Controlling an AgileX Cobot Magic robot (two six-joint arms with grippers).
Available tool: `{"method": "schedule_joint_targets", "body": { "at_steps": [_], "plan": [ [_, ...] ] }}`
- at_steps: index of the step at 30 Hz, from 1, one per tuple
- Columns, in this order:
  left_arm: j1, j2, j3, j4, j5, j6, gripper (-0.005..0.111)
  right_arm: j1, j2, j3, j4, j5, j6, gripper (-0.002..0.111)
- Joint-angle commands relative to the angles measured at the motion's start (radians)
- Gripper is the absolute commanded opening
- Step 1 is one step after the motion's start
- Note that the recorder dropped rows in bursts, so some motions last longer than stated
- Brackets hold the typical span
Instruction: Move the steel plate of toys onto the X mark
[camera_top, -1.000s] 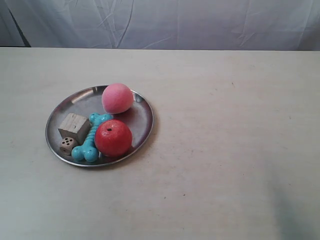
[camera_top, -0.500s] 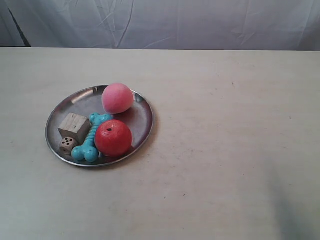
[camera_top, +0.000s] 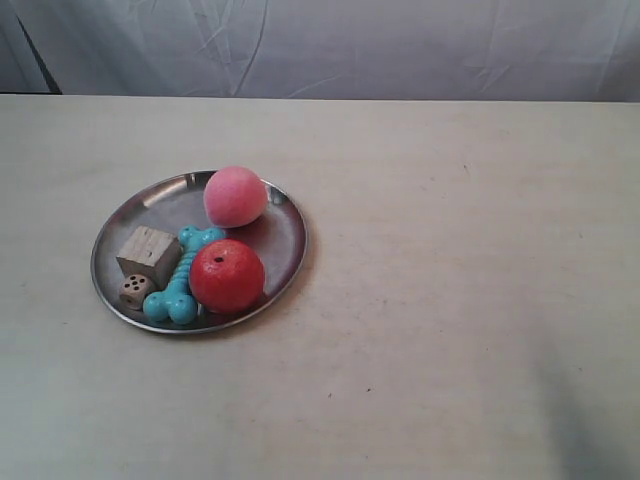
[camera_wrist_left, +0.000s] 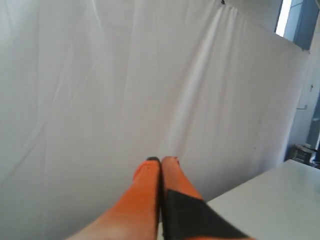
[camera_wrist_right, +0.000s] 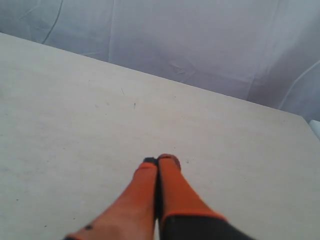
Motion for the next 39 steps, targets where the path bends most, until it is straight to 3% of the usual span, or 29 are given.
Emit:
{"method": "schedule_joint_targets", "body": {
  "at_steps": [1, 4, 7, 10, 13, 17, 24, 31, 34, 39],
  "plan": [
    [-0.004, -0.015, -0.004, 0.006, -0.143, -0.013, 0.0, -0.006, -0.007, 0.002, 0.001, -0.007, 0.0, 0.0],
    [-0.004, -0.041, -0.004, 0.239, -0.288, -0.22, 0.0, -0.006, -0.007, 0.002, 0.001, -0.007, 0.0, 0.0],
    [-0.004, -0.076, -0.004, 0.617, -0.403, -0.676, 0.0, -0.006, -0.007, 0.002, 0.001, -0.007, 0.0, 0.0],
    [-0.004, -0.116, -0.004, 0.988, -0.414, -1.048, 0.0, -0.006, -0.007, 0.002, 0.001, -0.007, 0.0, 0.0],
    [-0.004, -0.18, 0.012, 1.228, -0.4, -1.195, 0.0, -0.006, -0.007, 0.002, 0.001, -0.007, 0.0, 0.0],
    [-0.004, -0.321, 0.092, 1.328, -0.424, -1.197, 0.0, -0.006, -0.007, 0.002, 0.001, -0.007, 0.0, 0.0],
    [-0.004, -0.584, 0.383, 1.482, -0.521, -1.209, 0.0, -0.006, -0.007, 0.002, 0.001, -0.009, 0.0, 0.0],
    [-0.004, -0.775, 0.656, 1.692, -0.521, -1.541, 0.0, -0.006, -0.007, 0.002, 0.001, -0.008, 0.0, 0.0],
    [-0.004, -0.858, 0.75, 1.794, -0.513, -1.535, 0.0, -0.006, -0.007, 0.002, 0.001, -0.008, 0.0, 0.0],
    [-0.032, -0.991, 0.837, 1.786, -0.473, -1.534, 0.0, -0.006, -0.007, 0.002, 0.001, -0.008, 0.0, 0.0]
  ]
}}
